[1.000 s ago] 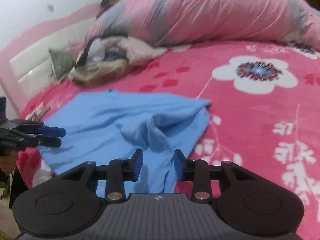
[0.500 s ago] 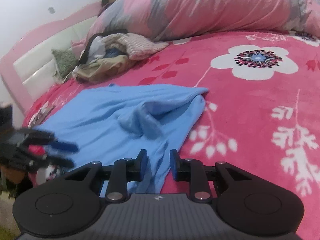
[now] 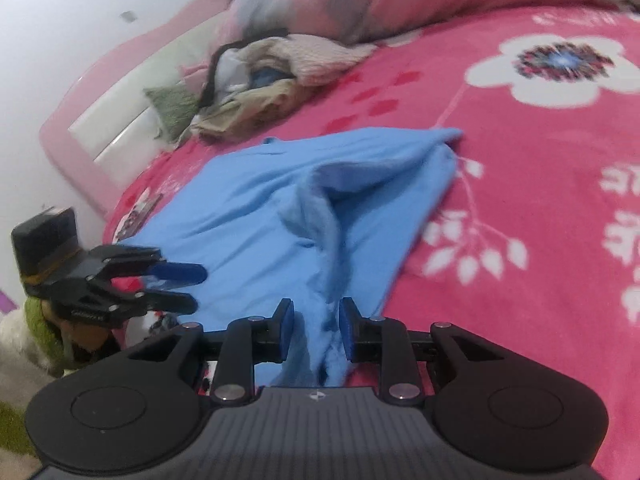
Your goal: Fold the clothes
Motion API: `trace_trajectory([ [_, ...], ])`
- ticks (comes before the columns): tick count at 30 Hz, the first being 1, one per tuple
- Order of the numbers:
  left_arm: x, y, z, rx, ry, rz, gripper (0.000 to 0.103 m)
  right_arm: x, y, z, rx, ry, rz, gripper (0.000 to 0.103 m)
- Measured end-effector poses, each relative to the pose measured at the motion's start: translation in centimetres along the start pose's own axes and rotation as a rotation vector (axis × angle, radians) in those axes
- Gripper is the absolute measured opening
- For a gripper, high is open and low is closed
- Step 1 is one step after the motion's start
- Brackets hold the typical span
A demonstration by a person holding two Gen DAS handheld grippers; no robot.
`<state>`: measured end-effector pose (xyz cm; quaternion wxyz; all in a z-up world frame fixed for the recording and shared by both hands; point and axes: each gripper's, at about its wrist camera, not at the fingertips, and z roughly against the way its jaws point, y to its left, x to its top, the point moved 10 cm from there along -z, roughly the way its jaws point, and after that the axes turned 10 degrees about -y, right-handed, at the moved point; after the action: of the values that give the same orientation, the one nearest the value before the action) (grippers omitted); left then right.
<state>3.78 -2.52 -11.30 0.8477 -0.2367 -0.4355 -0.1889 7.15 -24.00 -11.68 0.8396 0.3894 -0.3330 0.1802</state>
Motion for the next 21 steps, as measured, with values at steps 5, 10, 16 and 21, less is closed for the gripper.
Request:
trace_trajectory([
  [5,-0.1,0.1,0.1,0.002,-0.001,0.01,0.043,-0.4,0.4,0.1,0.021,-0.002,-0.006,0.027],
  [10,-0.2,0.2,0.5,0.001,0.002,0.009,0.043,1.2,0.8,3.0,0.071,-0.115,-0.104,0.002],
  [16,-0.8,0.3,1.2,-0.009,0.013,0.003,0.043,-2.0,-1.5,3.9,0.076,-0.106,-0.353,0.003],
  [21,-0.9,0.3,1.5,-0.003,0.022,-0.012,0.043,-3.4,-1.1,4.1,0.05,-0.116,-0.361,0.016],
])
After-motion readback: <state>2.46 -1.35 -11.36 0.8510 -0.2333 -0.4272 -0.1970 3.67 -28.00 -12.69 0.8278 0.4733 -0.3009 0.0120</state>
